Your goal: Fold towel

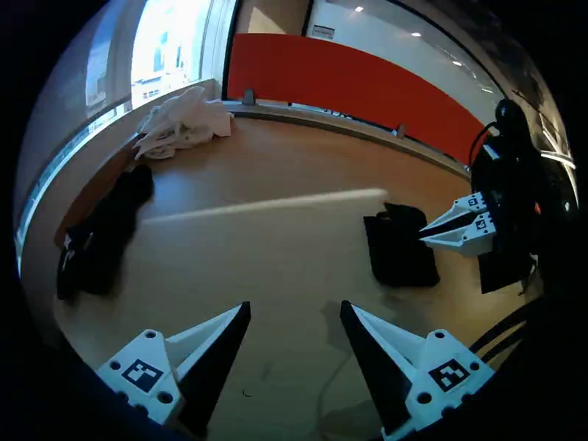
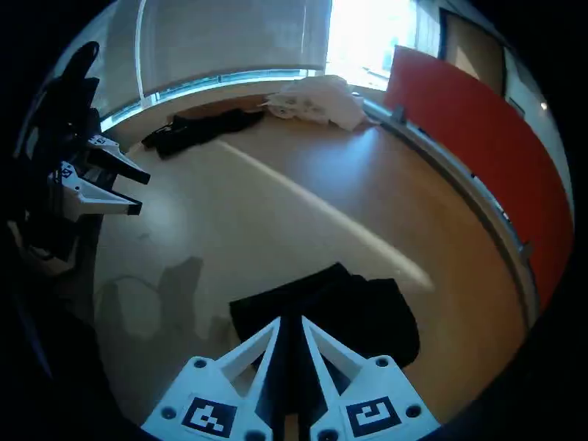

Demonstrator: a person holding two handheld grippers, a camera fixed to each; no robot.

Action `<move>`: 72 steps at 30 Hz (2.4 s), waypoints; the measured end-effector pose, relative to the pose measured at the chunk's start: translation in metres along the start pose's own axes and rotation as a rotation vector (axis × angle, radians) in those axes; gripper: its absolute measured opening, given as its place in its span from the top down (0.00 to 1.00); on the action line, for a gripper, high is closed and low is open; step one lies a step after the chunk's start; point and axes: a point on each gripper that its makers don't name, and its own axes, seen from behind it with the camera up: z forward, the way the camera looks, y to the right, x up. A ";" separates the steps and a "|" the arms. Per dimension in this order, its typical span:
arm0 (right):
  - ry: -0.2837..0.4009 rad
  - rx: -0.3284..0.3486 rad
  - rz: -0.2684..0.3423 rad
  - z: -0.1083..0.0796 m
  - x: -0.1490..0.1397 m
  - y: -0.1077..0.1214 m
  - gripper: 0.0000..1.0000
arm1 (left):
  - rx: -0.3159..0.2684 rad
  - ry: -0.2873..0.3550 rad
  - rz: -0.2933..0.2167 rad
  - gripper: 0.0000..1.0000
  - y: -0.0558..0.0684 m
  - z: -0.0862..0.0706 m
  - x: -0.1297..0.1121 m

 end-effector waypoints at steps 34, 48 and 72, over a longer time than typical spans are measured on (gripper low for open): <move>-0.041 0.020 0.054 0.005 -0.027 -0.015 0.34 | 0.017 0.005 -0.012 0.10 -0.008 -0.004 -0.003; -0.067 -0.033 0.111 -0.019 -0.064 -0.006 0.34 | 0.012 0.006 -0.008 0.10 -0.007 -0.002 -0.002; -0.131 -0.075 0.164 -0.027 -0.116 -0.003 0.34 | 0.006 -0.006 0.007 0.10 -0.005 0.000 -0.004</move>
